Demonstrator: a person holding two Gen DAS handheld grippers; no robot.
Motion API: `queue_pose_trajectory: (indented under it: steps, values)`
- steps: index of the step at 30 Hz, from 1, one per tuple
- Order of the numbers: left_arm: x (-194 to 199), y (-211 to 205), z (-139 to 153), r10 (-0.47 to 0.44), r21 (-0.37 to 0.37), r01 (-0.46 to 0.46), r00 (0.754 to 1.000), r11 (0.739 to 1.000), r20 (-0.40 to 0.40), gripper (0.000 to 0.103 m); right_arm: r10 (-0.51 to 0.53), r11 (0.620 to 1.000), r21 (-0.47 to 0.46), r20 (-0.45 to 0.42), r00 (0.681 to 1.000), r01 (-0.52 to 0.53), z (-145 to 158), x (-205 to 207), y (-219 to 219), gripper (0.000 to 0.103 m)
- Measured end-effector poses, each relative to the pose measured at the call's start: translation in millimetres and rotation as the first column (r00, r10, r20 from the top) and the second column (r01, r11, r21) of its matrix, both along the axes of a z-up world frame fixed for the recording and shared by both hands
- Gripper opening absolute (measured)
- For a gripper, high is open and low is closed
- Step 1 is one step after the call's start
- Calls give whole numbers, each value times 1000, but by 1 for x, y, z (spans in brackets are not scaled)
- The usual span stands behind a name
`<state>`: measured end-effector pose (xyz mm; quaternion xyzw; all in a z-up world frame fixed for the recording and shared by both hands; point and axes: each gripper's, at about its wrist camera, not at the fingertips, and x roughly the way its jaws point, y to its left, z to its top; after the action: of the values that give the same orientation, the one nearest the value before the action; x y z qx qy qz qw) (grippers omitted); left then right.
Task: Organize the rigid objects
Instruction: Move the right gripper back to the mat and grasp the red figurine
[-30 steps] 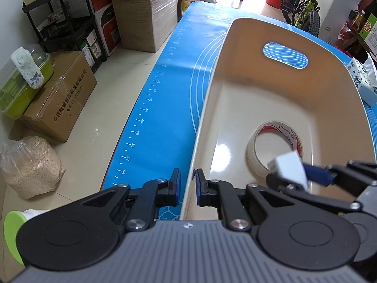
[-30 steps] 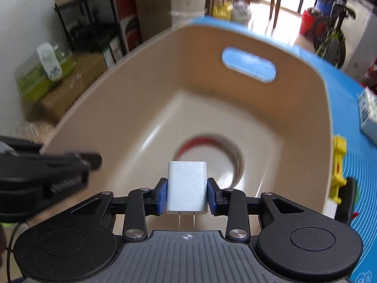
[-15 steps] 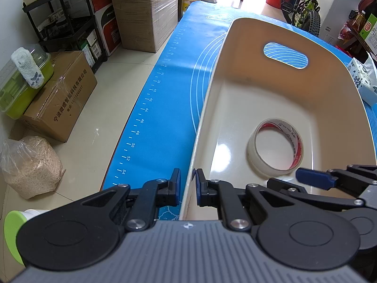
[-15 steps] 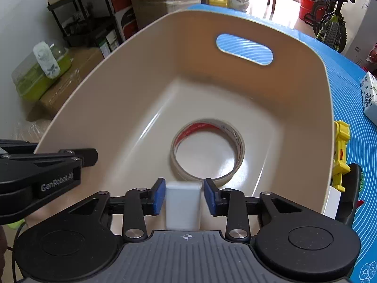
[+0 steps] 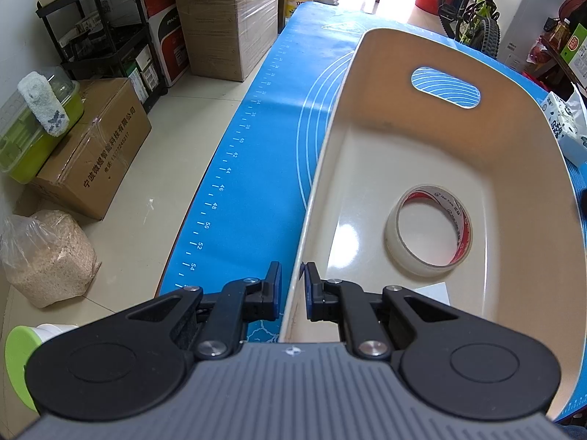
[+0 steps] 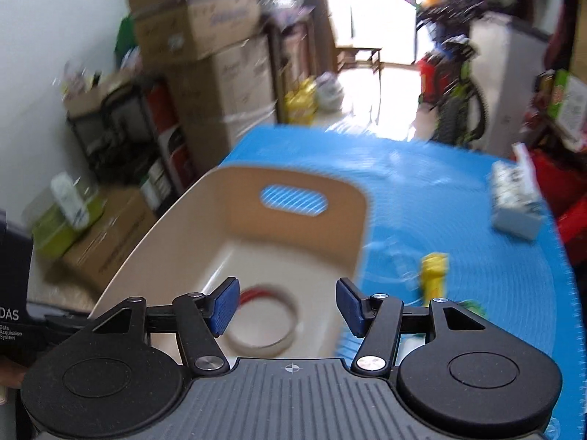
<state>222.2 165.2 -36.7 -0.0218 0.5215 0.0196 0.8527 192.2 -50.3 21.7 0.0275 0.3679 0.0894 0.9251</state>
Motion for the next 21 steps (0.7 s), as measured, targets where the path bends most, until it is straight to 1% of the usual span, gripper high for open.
queue_pose_trajectory:
  steps: [3, 8, 14, 21]
  values:
    - [0, 1, 0, 1, 0, -1, 1000, 1000, 0, 15, -58, 998, -36, 42, 997, 60, 2, -6, -23, 67]
    - [-1, 2, 0, 1, -3, -1, 1000, 1000, 0, 15, -149, 988, -46, 16, 989, 149, -9, -9, -65, 67]
    - [-1, 2, 0, 1, -2, -1, 1000, 1000, 1, 15, -252, 966, -72, -42, 967, 248, -37, -16, -106, 67]
    - [-1, 2, 0, 1, 1, -1, 1000, 1000, 0, 15, -278, 960, -77, -162, 947, 268, -71, -22, -128, 67]
